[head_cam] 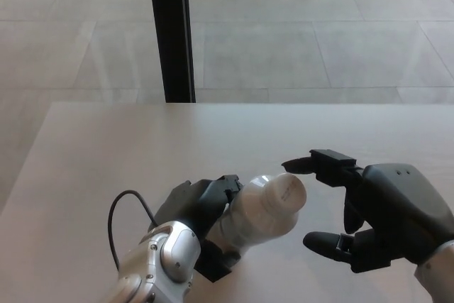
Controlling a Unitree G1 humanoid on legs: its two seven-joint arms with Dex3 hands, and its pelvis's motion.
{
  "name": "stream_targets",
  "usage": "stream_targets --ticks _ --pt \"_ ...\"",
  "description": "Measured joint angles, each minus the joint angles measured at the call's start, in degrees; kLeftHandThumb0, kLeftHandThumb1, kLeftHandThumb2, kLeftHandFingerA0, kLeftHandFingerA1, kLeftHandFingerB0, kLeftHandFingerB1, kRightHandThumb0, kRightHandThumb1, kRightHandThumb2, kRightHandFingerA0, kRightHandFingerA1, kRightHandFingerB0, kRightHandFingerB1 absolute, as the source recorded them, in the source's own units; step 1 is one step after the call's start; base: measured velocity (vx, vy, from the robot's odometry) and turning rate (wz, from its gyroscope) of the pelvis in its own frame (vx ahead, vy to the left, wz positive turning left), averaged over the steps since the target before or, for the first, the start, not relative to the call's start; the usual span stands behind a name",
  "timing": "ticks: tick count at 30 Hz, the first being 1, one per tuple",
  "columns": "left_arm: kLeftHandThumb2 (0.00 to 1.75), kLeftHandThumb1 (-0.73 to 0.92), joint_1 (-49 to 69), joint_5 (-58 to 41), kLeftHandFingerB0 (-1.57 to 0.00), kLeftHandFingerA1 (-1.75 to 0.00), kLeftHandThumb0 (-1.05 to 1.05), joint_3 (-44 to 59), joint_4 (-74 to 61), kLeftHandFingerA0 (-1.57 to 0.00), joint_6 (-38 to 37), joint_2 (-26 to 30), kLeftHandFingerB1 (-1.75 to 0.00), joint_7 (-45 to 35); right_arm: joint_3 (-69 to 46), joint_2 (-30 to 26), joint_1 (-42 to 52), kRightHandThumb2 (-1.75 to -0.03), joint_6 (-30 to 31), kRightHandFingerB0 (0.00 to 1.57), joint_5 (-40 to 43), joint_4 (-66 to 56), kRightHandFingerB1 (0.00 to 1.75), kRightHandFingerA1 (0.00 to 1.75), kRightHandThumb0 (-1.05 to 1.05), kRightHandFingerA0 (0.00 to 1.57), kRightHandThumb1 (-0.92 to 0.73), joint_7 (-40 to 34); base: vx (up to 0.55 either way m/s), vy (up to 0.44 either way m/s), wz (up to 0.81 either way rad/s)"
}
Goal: The robot uses its left hand to to lift the bottle kept on the middle of the desk and tilts it towards its right hand. It then uses its right hand to rotate its cap to open it and places the bottle and cap back on the desk
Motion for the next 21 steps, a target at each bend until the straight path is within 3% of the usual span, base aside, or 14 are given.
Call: stream_targets --ticks 1,4,5,7,10,11,12,14,17,18,19,21 --pt "0.85 0.74 0.1 0.1 -0.60 -1.54 0.15 0.0 -0.1 -0.80 0.0 0.0 -0.91 -0.1 0.0 0.1 0.0 -0.59 -0.1 0.39 0.0 0.2 0.46 1.24 -0.56 1.01 -0.60 -0.1 0.00 0.000 0.00" --pt "0.85 0.75 0.3 0.7 -0.67 -1.56 0.14 -0.3 -0.2 -0.80 0.0 0.0 -0.97 -0.2 0.0 0.6 0.0 -0.59 -0.6 0.38 -0.1 0.4 0.46 1.20 -0.56 1.01 -0.60 -0.4 0.00 0.000 0.00" --pt "0.90 0.72 0.3 0.9 -0.59 -1.60 0.14 -0.3 -0.2 -0.76 0.0 0.0 -0.88 -0.2 0.0 0.8 -0.1 -0.59 -0.7 0.38 -0.2 0.5 0.45 1.19 -0.57 1.00 -0.60 -0.4 0.00 0.000 0.00" --pt "0.90 0.72 0.3 1.4 -0.65 -1.57 0.16 -0.4 -0.2 -0.80 0.0 0.0 -0.96 -0.4 0.0 1.1 -0.2 -0.59 -0.8 0.38 -0.3 0.6 0.45 1.19 -0.58 1.01 -0.61 -0.4 0.00 0.000 0.00" --pt "0.95 0.68 0.5 1.8 -0.55 -1.59 0.14 -0.3 -0.2 -0.76 0.0 -0.2 -0.73 -0.6 0.1 1.6 -0.5 -0.58 -0.7 0.38 -0.8 0.6 0.46 1.18 -0.58 1.02 -0.60 -0.4 0.00 0.000 0.00" --pt "0.90 0.71 0.5 1.9 -0.59 -1.56 0.13 -0.3 -0.2 -0.79 0.0 -0.2 -0.81 -0.7 0.2 1.8 -0.5 -0.87 -0.7 0.33 -1.0 0.6 0.56 1.12 -0.59 1.05 -0.46 -0.4 0.00 0.000 0.00" --pt "0.92 0.71 0.5 2.1 -0.56 -1.57 0.12 -0.3 -0.1 -0.76 0.0 -0.3 -0.76 -0.8 0.2 1.9 -0.6 -0.58 -0.7 0.38 -1.1 0.6 0.47 1.18 -0.57 1.02 -0.59 -0.4 0.00 0.000 0.00" --pt "0.89 0.71 0.5 2.4 -0.66 -1.57 0.14 -0.4 -0.1 -0.79 0.0 -0.3 -0.93 -0.9 0.3 2.2 -0.7 -0.58 -0.7 0.37 -1.3 0.7 0.48 1.19 -0.57 1.02 -0.59 -0.4 0.00 0.000 0.00" --pt "0.90 0.71 0.4 2.8 -0.67 -1.61 0.15 -0.5 0.0 -0.78 0.0 -0.4 -0.98 -1.0 0.6 2.7 -1.1 -0.58 -0.8 0.36 -1.4 0.7 0.48 1.20 -0.57 1.03 -0.59 -0.4 0.00 0.000 0.00" --pt "0.93 0.70 0.4 3.0 -0.67 -1.62 0.15 -0.5 0.0 -0.78 0.0 -0.4 -1.00 -1.0 0.7 2.8 -1.3 -0.87 -0.8 0.31 -1.5 0.7 0.55 1.13 -0.61 1.07 -0.46 -0.4 0.00 0.000 0.00" --pt "0.93 0.70 0.5 3.1 -0.63 -1.62 0.16 -0.5 0.0 -0.77 0.0 -0.5 -0.87 -1.1 0.8 3.0 -1.5 -0.58 -0.8 0.36 -1.5 0.7 0.47 1.18 -0.58 1.04 -0.59 -0.4 0.00 0.000 0.00" --pt "0.88 0.73 0.5 3.4 -0.64 -1.56 0.16 -0.4 0.0 -0.77 0.0 -0.6 -0.96 -1.2 0.9 3.3 -1.9 -0.59 -0.8 0.37 -1.5 0.7 0.47 1.20 -0.57 1.06 -0.58 -0.4 0.00 0.000 0.00"
